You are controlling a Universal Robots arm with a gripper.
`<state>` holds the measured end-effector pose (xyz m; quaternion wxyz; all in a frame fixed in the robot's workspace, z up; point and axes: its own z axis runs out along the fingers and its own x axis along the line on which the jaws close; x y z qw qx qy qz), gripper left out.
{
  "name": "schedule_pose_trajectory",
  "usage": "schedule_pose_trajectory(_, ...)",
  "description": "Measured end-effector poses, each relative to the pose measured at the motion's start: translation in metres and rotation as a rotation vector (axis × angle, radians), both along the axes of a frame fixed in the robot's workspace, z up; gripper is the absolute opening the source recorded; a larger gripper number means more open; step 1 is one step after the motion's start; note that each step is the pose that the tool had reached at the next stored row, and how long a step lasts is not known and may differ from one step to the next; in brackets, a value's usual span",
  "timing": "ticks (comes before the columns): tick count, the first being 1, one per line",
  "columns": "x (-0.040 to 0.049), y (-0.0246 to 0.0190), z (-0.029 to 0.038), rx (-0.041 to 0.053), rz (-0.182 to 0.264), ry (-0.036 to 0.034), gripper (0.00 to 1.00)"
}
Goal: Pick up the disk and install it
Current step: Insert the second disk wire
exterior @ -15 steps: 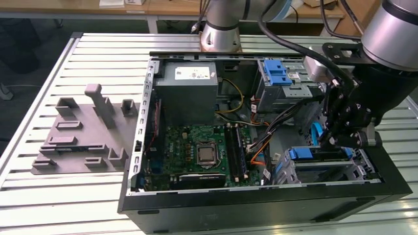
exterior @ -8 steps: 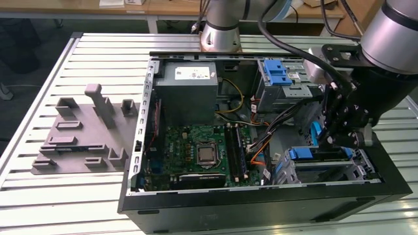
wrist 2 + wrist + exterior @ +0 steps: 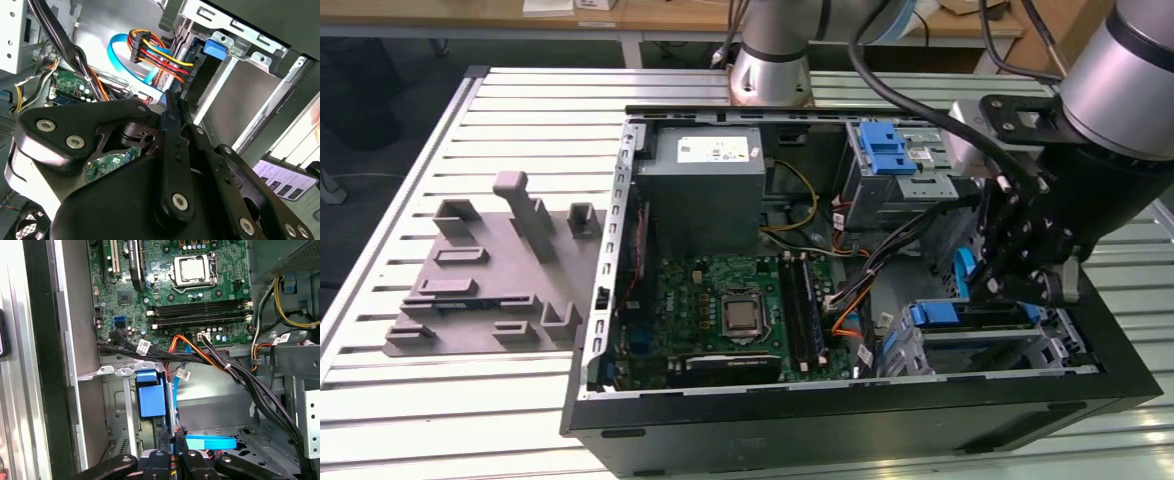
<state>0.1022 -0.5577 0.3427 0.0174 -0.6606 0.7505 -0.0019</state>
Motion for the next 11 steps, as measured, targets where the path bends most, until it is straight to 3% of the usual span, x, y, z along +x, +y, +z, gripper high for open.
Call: schedule_pose_trajectory(11, 0.0015, -0.0031, -0.0037, 0.0032, -0.001, 0.0001, 0.16)
